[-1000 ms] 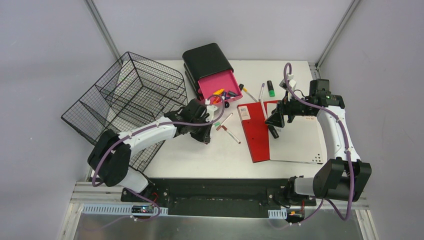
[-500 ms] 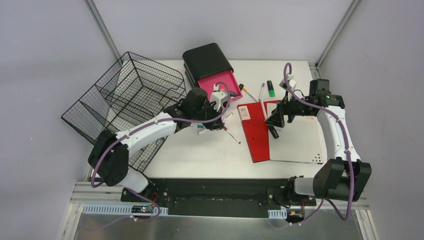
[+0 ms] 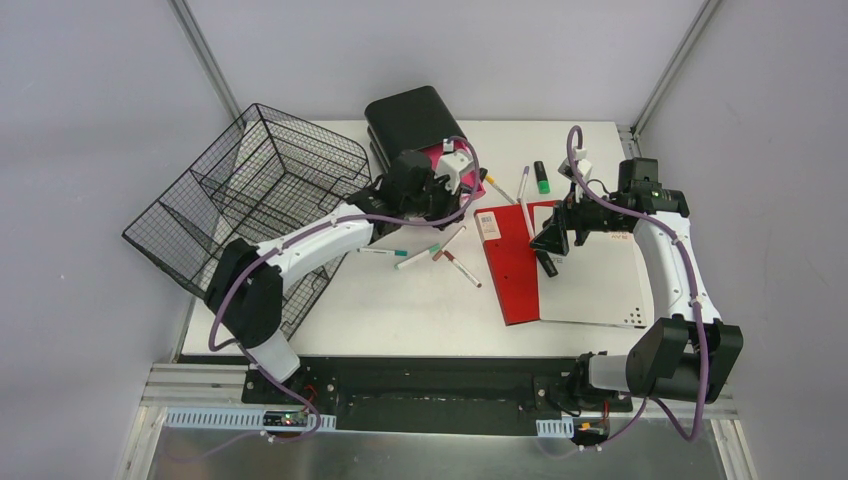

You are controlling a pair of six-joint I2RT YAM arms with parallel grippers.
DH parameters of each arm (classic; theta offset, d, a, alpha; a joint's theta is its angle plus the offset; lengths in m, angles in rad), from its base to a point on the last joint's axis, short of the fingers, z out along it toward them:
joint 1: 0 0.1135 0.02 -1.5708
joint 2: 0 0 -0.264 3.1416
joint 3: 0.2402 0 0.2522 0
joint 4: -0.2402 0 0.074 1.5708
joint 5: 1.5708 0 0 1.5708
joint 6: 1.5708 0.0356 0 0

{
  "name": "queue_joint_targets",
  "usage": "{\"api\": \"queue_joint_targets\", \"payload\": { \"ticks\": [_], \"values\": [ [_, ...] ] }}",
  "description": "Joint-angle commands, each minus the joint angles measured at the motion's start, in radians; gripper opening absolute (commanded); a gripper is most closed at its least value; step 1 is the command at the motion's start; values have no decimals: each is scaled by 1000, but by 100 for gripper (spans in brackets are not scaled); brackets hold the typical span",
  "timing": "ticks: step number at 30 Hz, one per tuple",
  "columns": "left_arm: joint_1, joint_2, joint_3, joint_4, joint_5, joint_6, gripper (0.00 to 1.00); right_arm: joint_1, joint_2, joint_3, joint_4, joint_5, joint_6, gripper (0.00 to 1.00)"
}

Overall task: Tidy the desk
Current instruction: Place the stationery in the drawer.

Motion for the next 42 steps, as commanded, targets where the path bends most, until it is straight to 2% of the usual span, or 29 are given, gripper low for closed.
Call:
{"api": "queue_joint_targets", "payload": {
  "ticks": [1,5,18,20,21,23,25,27,31,36,42],
  "values": [
    [6,49,89,52,-96,26,0,7,-18,33,3,-20,-29,78],
    [18,91,141,33,-172,27,0,7,-20,33,3,-20,-29,78],
    [33,181,271,-57,-486,174,0,14,-18,32,4,-19,-30,79],
    [34,206,310,-86,-544,194,13,15,-20,32,3,-18,-30,78],
    [34,217,328,-102,-572,207,27,15,-19,32,3,-16,-30,78],
    [34,236,359,-130,-609,220,47,15,-19,32,3,-16,-31,78],
    [34,241,380,-152,-619,222,57,15,-18,32,3,-16,-30,78],
    [34,233,384,-157,-611,217,62,15,-16,33,3,-16,-31,78],
    [34,189,367,-157,-555,189,63,15,-15,33,3,-15,-30,79],
    [34,129,320,-153,-432,143,65,15,-15,33,3,-15,-32,78],
    [39,55,227,-130,-312,78,72,15,-16,31,3,-15,-33,78]
  ]
}}
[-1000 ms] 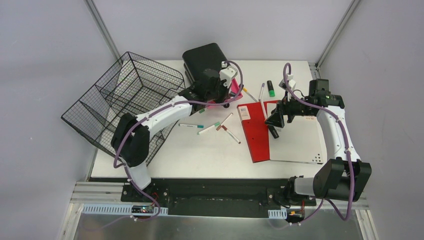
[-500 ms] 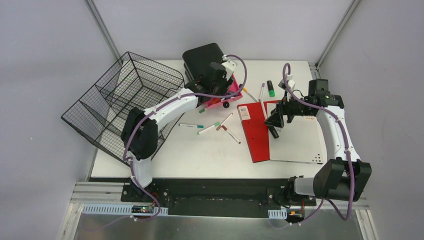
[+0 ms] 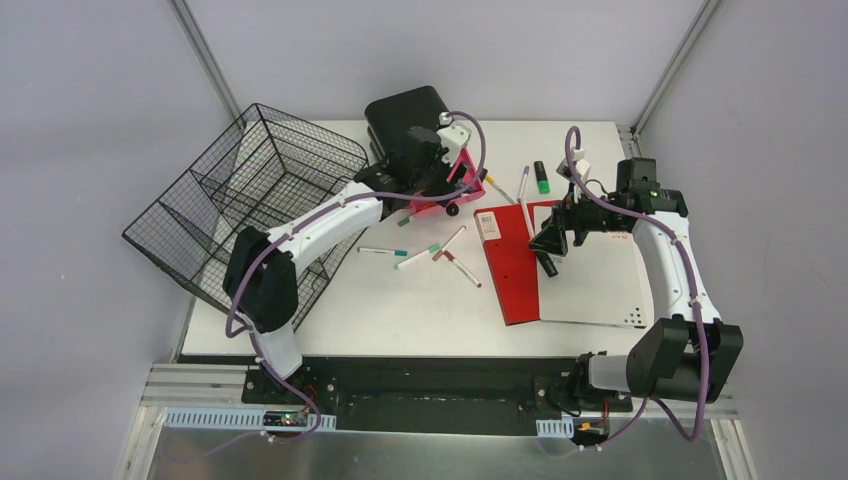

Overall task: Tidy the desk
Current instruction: Place the stationery in the drawer.

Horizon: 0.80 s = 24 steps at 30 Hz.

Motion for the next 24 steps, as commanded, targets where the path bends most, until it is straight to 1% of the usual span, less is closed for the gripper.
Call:
{"api": "queue_joint_targets", "payload": {
  "ticks": [1,4,5,7,10,13,18,24],
  "values": [
    [14,-115,-67,48,125,-78,74,5,-15,32,4,-16,-32,78],
    [28,-163,-136,81,191,-128,87,6,-16,32,3,-16,-31,78],
    [35,-174,-154,91,219,-160,94,6,-16,32,3,-15,-31,79],
    [53,-190,-178,104,305,-201,97,6,-16,33,4,-15,-31,78],
    [64,-208,-203,116,413,-235,97,6,-18,32,3,-16,-31,79],
    [64,-227,-228,139,468,-254,95,6,-20,32,3,-15,-31,78],
    [65,-240,-256,171,559,-285,89,6,-24,33,4,-14,-32,78],
    [65,-236,-306,261,686,-338,84,6,-25,31,3,-13,-33,79]
  ]
}}
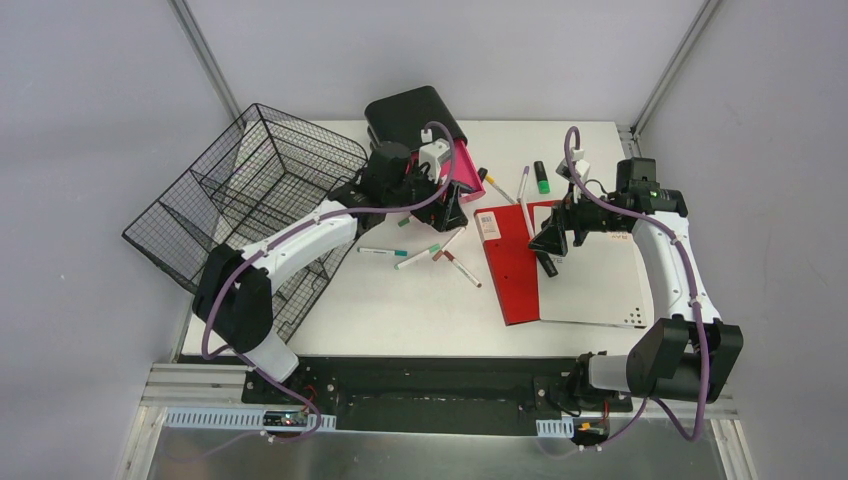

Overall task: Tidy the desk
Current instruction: Place the stationery in the drawer, then close the drawer in the storage box.

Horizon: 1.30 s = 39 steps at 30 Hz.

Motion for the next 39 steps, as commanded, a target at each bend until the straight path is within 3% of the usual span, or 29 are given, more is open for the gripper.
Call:
{"api": "queue_joint_targets", "payload": {
  "ticks": [1,8,14,21,25,30,39],
  "values": [
    [0,-37,-32,117,141,-60,83,4,-26,31,3,-16,-29,78],
    [-15,16,-39,136,222,-83,81,4,-24,32,4,-15,-28,79],
    [-79,57,-27,85,138,-14,79,4,-21,32,4,-13,-29,78],
    [-185,91,-42,45,-238,21,72,4,-19,31,5,-11,-28,79],
    [-207,103,-94,119,-390,-91,62,4,-19,31,6,-9,-29,79],
    [-217,146,-113,144,-635,-233,62,4,-20,30,5,-12,-28,79],
    [-223,253,-23,102,-864,-360,59,4,-22,31,5,-6,-31,79]
  ]
}}
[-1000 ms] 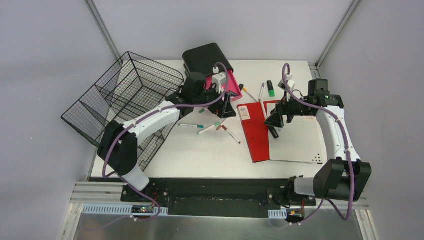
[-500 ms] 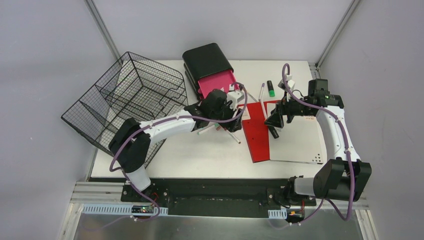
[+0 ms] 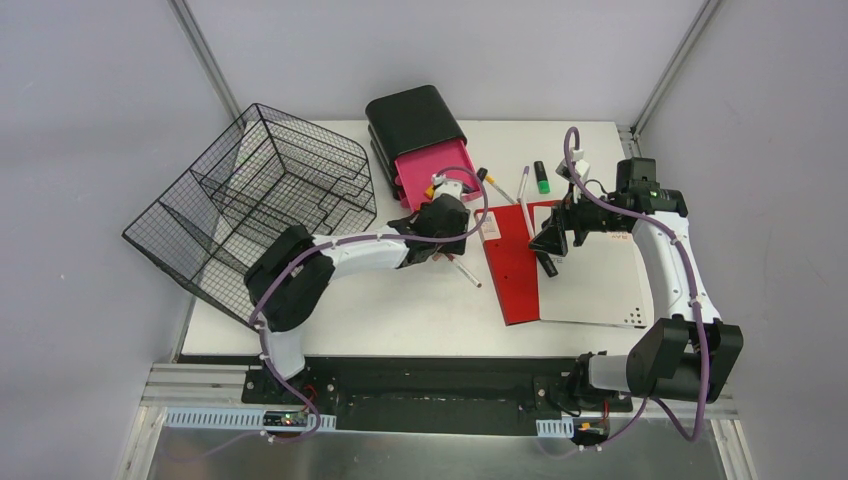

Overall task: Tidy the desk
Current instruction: Close the drawer in the storage box.

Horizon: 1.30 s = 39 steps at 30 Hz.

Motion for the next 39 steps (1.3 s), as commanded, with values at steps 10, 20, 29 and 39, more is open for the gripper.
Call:
{"api": "queue_joint_targets", "payload": {
  "ticks": [10,20,29,39],
  "values": [
    [-5,63,145,87,-264,-11,42,5,-20,31,6,-9,-29,79],
    [9,103,222,189,-407,145,37,4,-21,31,2,-6,-33,79],
    [48,128,305,186,-376,222,37,4,-23,32,0,-5,-37,79],
    [152,181,431,66,-268,210,42,4,-22,33,-1,-4,-38,79]
  ]
}}
